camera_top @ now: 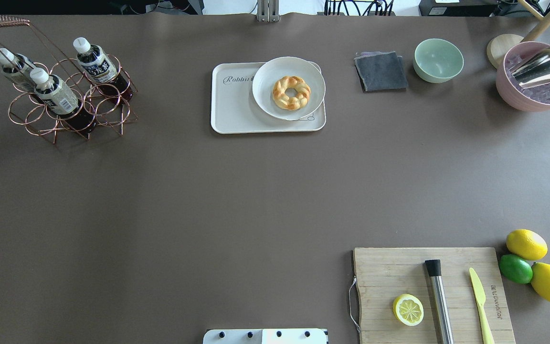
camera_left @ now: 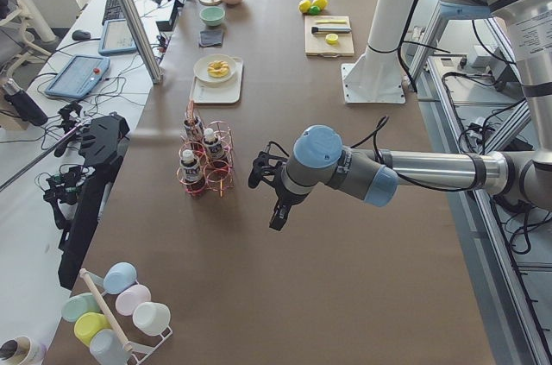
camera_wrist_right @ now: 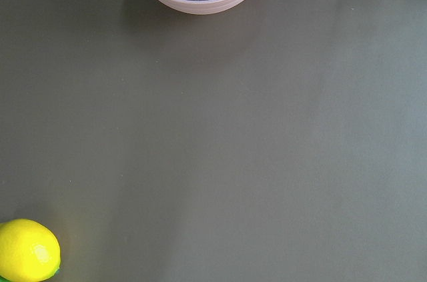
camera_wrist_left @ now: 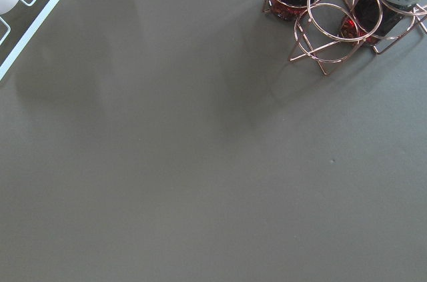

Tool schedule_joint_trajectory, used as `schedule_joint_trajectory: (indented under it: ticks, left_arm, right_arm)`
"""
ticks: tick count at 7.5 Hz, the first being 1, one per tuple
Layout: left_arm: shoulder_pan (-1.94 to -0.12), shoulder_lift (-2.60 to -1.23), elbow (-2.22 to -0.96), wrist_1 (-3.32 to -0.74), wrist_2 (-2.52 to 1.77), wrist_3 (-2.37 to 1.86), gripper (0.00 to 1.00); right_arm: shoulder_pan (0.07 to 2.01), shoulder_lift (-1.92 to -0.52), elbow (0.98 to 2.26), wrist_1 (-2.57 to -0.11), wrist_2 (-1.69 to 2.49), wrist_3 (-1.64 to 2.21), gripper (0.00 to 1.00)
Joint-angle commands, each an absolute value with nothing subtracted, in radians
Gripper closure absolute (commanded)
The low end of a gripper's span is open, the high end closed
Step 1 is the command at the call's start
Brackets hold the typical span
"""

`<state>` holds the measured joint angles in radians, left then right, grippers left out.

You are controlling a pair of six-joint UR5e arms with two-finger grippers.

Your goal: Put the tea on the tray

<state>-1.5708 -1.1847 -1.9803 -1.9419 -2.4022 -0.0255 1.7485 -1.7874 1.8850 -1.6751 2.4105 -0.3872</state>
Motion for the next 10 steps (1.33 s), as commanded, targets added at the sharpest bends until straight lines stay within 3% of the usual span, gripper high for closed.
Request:
schedule_joint_trajectory:
  ticks: [1,4,8,10]
  left_arm:
    - [-1.492,-1.289,-1.979,-1.939,-2.398,-0.202,0.03]
    - [-1.286,-1.524,-1.947,-1.939,-2.248,-0.513,0.03]
    - [-1.108,-1.643,-1.944,-1.94,-2.015,-0.83,0.03]
    - [-1.063,-1.719,-1.884,-1.939,-1.976,-0.871,0.03]
  right_arm:
    - [1.715,-1.78,1.896,-1.655,2.442,-0.318,0.0]
    - [1.632,-1.776,1.891,-1.585,2.434,-0.215,0.0]
    - [1.632,-1.781,1.888,-1.586,2.437,-0.21,0.0]
    - [1.631,-1.781,1.887,-1.586,2.439,-0.212,0.0]
